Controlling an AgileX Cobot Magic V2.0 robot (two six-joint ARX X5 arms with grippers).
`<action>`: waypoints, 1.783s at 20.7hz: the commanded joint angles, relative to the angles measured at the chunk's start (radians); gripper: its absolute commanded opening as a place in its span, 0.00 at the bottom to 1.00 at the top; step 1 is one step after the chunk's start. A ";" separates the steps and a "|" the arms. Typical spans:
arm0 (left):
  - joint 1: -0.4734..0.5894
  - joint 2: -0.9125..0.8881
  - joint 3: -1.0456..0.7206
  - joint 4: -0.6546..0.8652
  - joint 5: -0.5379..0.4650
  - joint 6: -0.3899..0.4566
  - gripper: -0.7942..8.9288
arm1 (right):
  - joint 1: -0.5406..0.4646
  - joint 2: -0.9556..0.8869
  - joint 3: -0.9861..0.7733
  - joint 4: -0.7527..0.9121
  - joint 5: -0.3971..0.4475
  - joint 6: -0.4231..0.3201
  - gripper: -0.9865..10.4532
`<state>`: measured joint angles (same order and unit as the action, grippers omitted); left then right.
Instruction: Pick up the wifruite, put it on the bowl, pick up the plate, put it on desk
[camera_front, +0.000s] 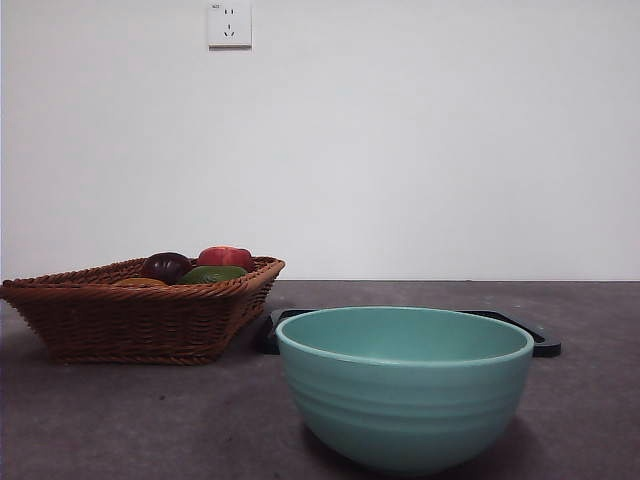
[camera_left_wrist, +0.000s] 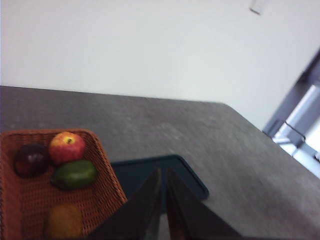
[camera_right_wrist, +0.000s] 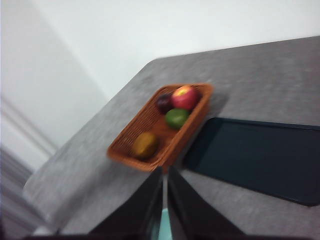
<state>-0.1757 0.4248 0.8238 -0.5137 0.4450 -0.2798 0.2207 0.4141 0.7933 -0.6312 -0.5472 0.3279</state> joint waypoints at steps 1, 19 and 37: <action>-0.032 0.008 0.043 -0.040 0.006 0.064 0.10 | 0.055 0.030 0.051 -0.049 -0.002 -0.112 0.09; -0.134 0.013 0.064 -0.273 0.088 0.151 0.12 | 0.126 0.079 0.138 -0.296 0.003 -0.238 0.09; -0.134 0.013 0.064 -0.274 0.087 0.132 0.64 | 0.126 0.079 0.138 -0.293 0.085 -0.231 0.57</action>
<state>-0.3046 0.4328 0.8703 -0.8001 0.5274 -0.1421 0.3408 0.4911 0.9150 -0.9321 -0.4660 0.1013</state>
